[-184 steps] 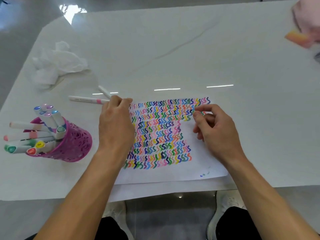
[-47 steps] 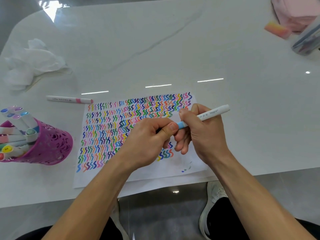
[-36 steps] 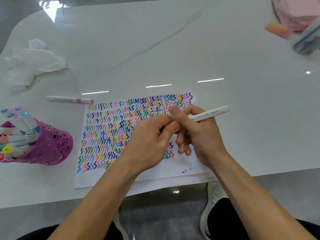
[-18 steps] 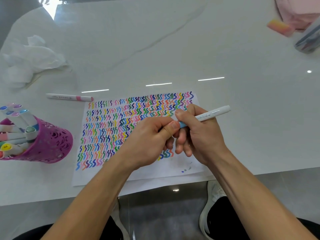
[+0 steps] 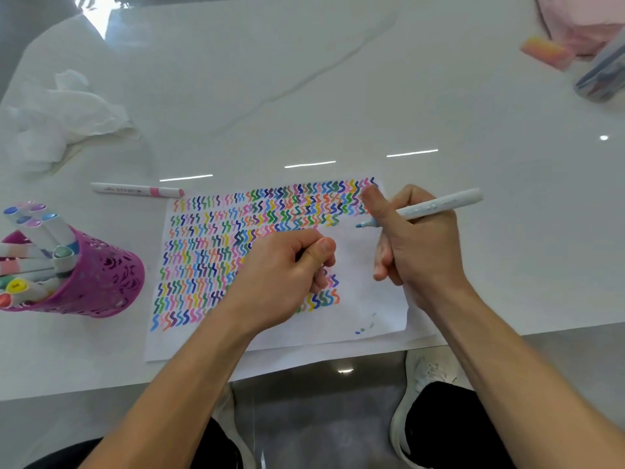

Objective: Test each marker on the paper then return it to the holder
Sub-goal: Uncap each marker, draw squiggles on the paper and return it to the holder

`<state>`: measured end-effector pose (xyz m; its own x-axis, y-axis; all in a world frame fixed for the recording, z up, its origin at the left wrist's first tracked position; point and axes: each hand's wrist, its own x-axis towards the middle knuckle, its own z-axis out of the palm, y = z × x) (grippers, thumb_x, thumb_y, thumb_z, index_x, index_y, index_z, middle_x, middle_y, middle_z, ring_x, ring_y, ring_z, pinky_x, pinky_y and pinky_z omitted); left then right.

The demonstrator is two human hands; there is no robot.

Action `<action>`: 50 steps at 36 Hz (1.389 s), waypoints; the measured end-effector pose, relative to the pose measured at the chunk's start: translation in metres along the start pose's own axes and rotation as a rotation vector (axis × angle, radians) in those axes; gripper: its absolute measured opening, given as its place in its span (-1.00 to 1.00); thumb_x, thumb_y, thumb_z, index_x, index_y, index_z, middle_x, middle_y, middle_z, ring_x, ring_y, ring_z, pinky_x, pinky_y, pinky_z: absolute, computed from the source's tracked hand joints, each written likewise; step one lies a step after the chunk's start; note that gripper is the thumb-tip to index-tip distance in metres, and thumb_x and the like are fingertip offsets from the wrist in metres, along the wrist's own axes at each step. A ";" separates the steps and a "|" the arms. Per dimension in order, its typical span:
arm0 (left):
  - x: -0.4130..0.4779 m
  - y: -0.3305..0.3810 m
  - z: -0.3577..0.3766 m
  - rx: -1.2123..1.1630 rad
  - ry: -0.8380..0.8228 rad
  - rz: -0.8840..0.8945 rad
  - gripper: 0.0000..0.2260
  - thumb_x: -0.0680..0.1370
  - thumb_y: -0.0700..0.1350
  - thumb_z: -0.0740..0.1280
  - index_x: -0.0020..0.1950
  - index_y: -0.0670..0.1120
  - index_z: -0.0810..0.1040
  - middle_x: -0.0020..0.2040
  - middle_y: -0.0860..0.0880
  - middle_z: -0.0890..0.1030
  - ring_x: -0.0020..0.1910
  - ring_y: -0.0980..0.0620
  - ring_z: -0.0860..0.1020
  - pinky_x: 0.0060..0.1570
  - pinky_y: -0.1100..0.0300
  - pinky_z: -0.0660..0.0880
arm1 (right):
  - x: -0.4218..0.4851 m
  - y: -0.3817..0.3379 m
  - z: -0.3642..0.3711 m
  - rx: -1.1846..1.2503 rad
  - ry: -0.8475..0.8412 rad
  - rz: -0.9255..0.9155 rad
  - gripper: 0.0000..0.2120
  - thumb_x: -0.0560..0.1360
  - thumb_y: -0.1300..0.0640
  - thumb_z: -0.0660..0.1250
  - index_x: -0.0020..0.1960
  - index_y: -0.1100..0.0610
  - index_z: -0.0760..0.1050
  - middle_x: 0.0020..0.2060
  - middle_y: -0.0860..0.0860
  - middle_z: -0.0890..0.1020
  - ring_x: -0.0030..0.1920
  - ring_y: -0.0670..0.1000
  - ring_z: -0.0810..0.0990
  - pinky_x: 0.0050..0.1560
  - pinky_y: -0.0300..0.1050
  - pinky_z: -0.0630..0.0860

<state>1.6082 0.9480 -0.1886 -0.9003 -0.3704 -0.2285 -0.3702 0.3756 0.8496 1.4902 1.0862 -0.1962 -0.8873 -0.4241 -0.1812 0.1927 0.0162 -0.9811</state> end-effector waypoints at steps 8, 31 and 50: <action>0.003 -0.007 0.005 0.323 0.112 0.090 -0.82 0.64 0.06 0.27 -0.06 0.06 0.62 -0.13 0.16 0.57 -0.11 0.20 0.51 -0.13 0.36 0.38 | 0.003 0.006 0.004 -0.118 -0.056 -0.029 -0.65 0.57 -0.16 0.44 -0.21 0.07 0.54 -0.42 0.13 0.68 -0.61 0.08 0.51 -0.59 -0.27 0.35; 0.005 -0.014 0.006 0.573 0.224 0.218 -0.80 0.52 0.10 0.41 0.03 0.02 0.70 0.08 0.13 0.57 0.10 0.13 0.43 0.08 0.37 0.25 | 0.009 0.026 0.003 -0.260 -0.027 -0.138 -0.81 0.47 0.16 0.50 -0.18 0.06 0.48 -0.32 0.12 0.67 -0.41 0.10 0.70 -0.42 -0.14 0.59; 0.006 -0.016 0.007 0.590 0.245 0.199 -0.81 0.52 0.10 0.44 0.03 0.03 0.69 0.09 0.13 0.58 0.12 0.11 0.45 0.07 0.29 0.33 | 0.010 0.027 0.002 -0.422 0.016 -0.135 -0.80 0.47 0.19 0.55 -0.19 0.15 0.53 -0.28 0.07 0.66 -0.30 0.14 0.67 -0.37 0.10 0.65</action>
<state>1.6072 0.9456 -0.2074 -0.9123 -0.4017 0.0791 -0.3280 0.8327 0.4461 1.4873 1.0802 -0.2249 -0.8998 -0.4336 -0.0477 -0.1102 0.3317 -0.9369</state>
